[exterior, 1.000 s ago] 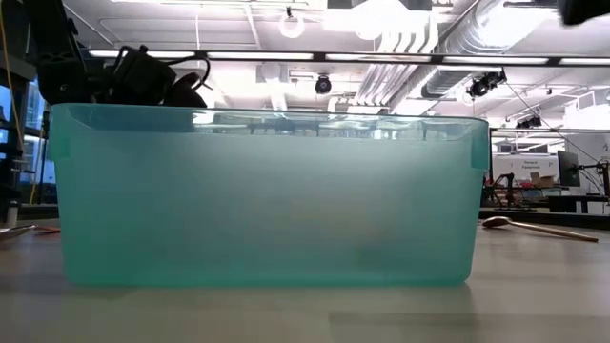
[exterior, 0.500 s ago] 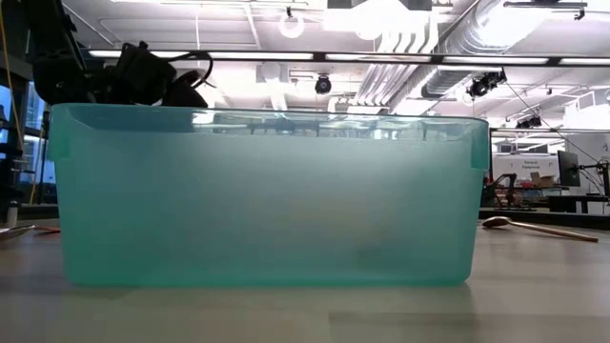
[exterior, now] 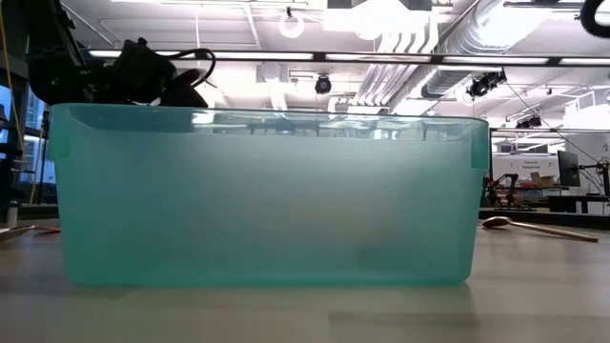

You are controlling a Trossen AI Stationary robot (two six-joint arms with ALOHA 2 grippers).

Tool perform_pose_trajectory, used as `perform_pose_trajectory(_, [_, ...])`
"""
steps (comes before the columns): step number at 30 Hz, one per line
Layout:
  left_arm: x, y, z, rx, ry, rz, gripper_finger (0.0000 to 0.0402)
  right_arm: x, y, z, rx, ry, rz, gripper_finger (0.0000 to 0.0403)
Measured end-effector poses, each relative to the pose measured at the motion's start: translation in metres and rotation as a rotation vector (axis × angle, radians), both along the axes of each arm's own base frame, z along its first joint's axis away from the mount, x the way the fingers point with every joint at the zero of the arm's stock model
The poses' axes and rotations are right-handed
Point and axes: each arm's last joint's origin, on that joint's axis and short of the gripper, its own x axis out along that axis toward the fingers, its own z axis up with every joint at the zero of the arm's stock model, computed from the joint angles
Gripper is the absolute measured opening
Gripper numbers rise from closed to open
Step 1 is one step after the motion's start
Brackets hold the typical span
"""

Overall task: Sort silverware by color (type)
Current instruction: Put the bottom right orange spoon into the green bin

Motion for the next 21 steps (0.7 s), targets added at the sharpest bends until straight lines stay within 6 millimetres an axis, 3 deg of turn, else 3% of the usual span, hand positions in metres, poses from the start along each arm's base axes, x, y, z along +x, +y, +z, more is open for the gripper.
perform_pose_trajectory(7, [0.0002,-0.0019,-0.0015,0.014,0.021,0.03,0.0,0.0018,-0.0053,-0.0034,0.013,-0.002,-0.003,0.0109])
perform_pose_trajectory(15, [0.0016,-0.007,-0.0015,0.012,0.021,0.007,0.0,0.0021,-0.0062,-0.0041,-0.005,-0.01,0.028,0.0009])
perform_pose_trajectory(21, [0.0024,-0.0103,-0.0015,0.012,0.021,-0.009,0.0,0.0016,-0.0073,-0.0003,-0.008,-0.017,0.042,0.0004])
